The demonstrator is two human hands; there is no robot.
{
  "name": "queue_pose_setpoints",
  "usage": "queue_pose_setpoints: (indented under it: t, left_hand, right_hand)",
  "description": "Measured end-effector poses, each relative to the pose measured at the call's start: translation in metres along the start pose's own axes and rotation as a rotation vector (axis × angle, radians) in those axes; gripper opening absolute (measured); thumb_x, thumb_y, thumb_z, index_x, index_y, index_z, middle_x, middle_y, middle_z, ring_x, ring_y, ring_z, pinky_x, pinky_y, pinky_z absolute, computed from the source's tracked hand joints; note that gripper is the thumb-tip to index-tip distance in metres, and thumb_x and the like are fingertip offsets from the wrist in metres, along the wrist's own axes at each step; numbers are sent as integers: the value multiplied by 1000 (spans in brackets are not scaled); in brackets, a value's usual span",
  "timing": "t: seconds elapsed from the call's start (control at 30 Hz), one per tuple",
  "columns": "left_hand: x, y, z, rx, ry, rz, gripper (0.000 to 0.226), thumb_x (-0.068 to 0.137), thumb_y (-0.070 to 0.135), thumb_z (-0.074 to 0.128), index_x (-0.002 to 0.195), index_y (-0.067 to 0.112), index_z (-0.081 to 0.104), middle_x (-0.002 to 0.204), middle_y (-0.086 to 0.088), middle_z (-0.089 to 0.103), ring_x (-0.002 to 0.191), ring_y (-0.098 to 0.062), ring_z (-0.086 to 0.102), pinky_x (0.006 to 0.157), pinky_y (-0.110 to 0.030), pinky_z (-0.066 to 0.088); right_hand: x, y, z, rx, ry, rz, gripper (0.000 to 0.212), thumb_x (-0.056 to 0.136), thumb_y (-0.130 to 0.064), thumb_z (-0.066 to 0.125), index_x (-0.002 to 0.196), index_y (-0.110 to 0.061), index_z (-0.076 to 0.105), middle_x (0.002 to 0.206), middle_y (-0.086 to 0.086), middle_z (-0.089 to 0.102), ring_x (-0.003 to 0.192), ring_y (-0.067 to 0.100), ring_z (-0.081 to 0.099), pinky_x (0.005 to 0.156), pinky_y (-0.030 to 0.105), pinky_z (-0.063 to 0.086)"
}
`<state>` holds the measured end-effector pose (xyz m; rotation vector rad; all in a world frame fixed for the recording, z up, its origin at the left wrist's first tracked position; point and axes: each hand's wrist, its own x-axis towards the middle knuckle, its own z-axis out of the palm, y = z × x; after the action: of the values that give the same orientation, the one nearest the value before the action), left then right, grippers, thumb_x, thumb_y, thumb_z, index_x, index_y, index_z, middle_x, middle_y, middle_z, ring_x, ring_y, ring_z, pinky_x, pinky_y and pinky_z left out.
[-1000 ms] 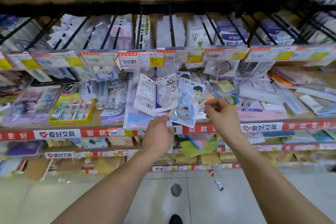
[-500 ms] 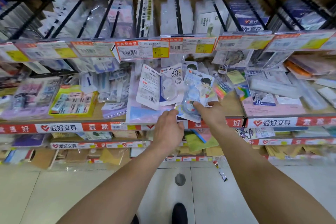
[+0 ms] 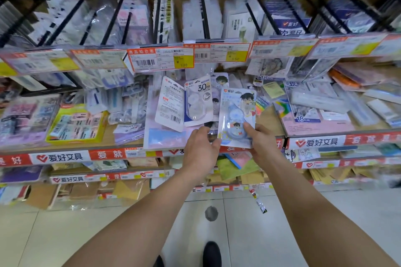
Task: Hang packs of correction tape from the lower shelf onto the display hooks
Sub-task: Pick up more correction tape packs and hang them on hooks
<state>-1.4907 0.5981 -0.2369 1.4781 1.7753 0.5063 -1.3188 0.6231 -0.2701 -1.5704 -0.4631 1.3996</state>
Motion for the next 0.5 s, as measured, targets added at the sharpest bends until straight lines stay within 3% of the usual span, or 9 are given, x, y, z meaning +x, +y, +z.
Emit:
queue_pose_setpoints:
  t: [0.13, 0.27, 0.33, 0.43, 0.5]
  left_hand:
    - [3, 11, 6, -114, -37, -38, 52, 95, 39, 63, 139, 14, 49, 117, 2, 60, 105, -18, 56, 85, -30, 43]
    - [7, 16, 12, -394, -146, -136, 52, 89, 35, 72, 134, 16, 53, 112, 4, 67, 99, -16, 65, 83, -33, 53]
    - [8, 13, 15, -457, -208, -160, 41, 89, 26, 74, 126, 16, 60, 111, -1, 71, 99, -20, 69, 87, -38, 57]
    - [4, 3, 13, -519, -227, -179, 28, 91, 21, 72, 118, 14, 66, 108, -1, 73, 93, -15, 69, 78, -29, 55]
    - [-4, -10, 6, -552, -223, -205, 24, 93, 23, 71, 115, 16, 66, 108, 0, 73, 93, -13, 69, 73, -27, 52]
  right_hand:
    - [-6, 5, -8, 113, -39, 11, 13, 100, -13, 63, 104, -1, 63, 92, 15, 75, 72, 28, 74, 71, 44, 61]
    - [-25, 12, -19, 165, -147, 66, 14, 102, -13, 59, 103, -2, 66, 113, 23, 73, 98, 39, 72, 89, 53, 58]
    - [-33, 21, -24, 152, -178, 89, 27, 100, -16, 60, 117, 4, 66, 120, 27, 71, 108, 42, 69, 97, 57, 53]
    - [-42, 27, -28, 142, -185, 115, 41, 102, -32, 56, 125, 0, 68, 121, 20, 72, 108, 36, 72, 88, 45, 60]
    - [-42, 24, -28, 96, -140, 131, 43, 105, -39, 52, 114, -3, 73, 104, 12, 78, 86, 24, 77, 73, 36, 59]
